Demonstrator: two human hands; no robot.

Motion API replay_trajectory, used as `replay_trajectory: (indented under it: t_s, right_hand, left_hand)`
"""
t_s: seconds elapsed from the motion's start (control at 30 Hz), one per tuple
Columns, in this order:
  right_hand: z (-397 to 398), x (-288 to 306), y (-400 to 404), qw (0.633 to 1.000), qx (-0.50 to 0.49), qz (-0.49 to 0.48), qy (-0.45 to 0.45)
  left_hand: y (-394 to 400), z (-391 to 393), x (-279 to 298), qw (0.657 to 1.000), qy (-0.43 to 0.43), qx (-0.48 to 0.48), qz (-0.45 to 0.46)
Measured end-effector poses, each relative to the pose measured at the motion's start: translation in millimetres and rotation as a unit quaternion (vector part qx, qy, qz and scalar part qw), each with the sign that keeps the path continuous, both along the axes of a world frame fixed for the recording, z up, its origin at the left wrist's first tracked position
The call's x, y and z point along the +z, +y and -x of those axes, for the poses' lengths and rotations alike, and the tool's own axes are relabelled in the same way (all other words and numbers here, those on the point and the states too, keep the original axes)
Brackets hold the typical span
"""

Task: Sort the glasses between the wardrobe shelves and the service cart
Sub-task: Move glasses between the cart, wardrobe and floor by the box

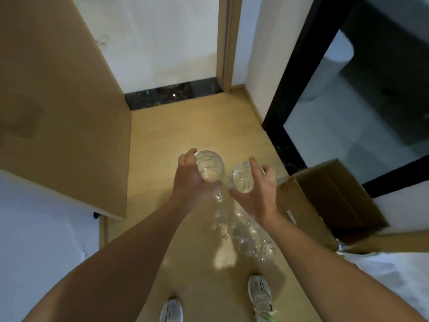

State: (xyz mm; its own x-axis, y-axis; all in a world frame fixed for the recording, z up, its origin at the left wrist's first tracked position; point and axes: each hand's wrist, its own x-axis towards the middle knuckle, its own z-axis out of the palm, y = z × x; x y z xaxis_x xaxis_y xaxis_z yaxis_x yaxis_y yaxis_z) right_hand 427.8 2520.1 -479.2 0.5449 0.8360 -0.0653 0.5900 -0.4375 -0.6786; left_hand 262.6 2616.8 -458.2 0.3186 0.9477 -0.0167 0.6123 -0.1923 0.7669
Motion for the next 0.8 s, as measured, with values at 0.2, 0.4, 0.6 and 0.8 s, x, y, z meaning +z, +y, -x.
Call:
replay_trajectory:
  t_s: [0.2,0.4,0.6,0.8]
  right_hand:
    - [-13,123,26,0.998,-0.016,-0.058,-0.002]
    - [-7,237,24,0.989,-0.064,-0.132,-0.032]
    - [2,320,-10,0.958,-0.149,-0.245,-0.025]
    - [5,384,-77,0.917,-0.225,-0.329,-0.001]
  left_hand:
    - [25,-17,128,0.999,-0.018,0.007,-0.03]
    - [30,-17,239,0.994,-0.08,-0.01,-0.079]
    - [20,-23,317,0.976,-0.195,-0.063,-0.072]
    - [-20,-43,377,0.947,-0.285,-0.144,-0.028]
